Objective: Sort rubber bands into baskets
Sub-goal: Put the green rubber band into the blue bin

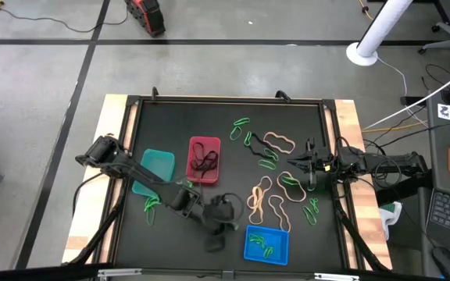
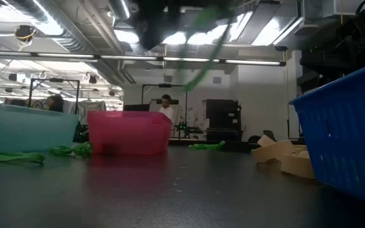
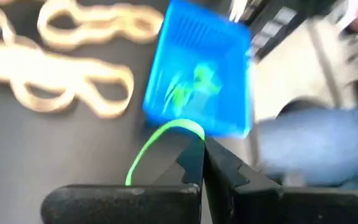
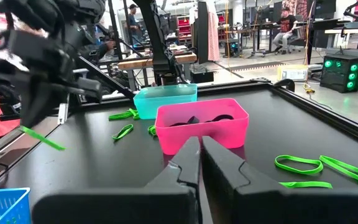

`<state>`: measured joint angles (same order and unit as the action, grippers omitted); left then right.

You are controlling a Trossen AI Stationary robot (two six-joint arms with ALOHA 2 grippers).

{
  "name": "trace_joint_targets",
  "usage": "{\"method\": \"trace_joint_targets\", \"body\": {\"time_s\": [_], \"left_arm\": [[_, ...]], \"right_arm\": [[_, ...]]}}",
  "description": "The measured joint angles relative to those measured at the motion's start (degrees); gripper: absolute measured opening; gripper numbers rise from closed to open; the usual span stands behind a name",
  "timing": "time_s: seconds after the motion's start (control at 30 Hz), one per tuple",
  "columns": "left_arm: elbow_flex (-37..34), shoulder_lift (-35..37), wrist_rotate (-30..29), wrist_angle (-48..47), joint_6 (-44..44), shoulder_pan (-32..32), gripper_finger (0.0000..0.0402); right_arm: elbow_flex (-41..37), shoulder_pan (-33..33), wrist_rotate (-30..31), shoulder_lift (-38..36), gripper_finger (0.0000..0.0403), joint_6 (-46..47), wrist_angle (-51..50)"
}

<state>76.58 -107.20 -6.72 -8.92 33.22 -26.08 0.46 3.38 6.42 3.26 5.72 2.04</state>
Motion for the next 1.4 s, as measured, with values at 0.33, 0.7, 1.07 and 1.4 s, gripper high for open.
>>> {"method": "trace_joint_targets", "body": {"time_s": [0.33,0.7,1.07,1.4], "left_arm": [[0.09,-2.32,-0.28,21.42,-0.63,0.96,0.0001],[0.08,-9.57,-0.33,35.85,-0.79,0.96,0.0001],[0.02,-16.39,-0.34,41.76,-0.28,0.87,0.0001],[0.02,-17.09,-0.34,40.98,-2.35,0.92,0.0057]], "right_arm": [[-0.01,0.00,0.00,-0.01,0.0019,0.00,0.00],[-0.01,0.00,0.02,-0.02,0.0019,-0.02,0.02],[-0.01,0.00,0.02,-0.02,0.0019,-0.02,0.00],[0.00,0.00,0.02,-0.02,0.0019,-0.02,0.00]]}}
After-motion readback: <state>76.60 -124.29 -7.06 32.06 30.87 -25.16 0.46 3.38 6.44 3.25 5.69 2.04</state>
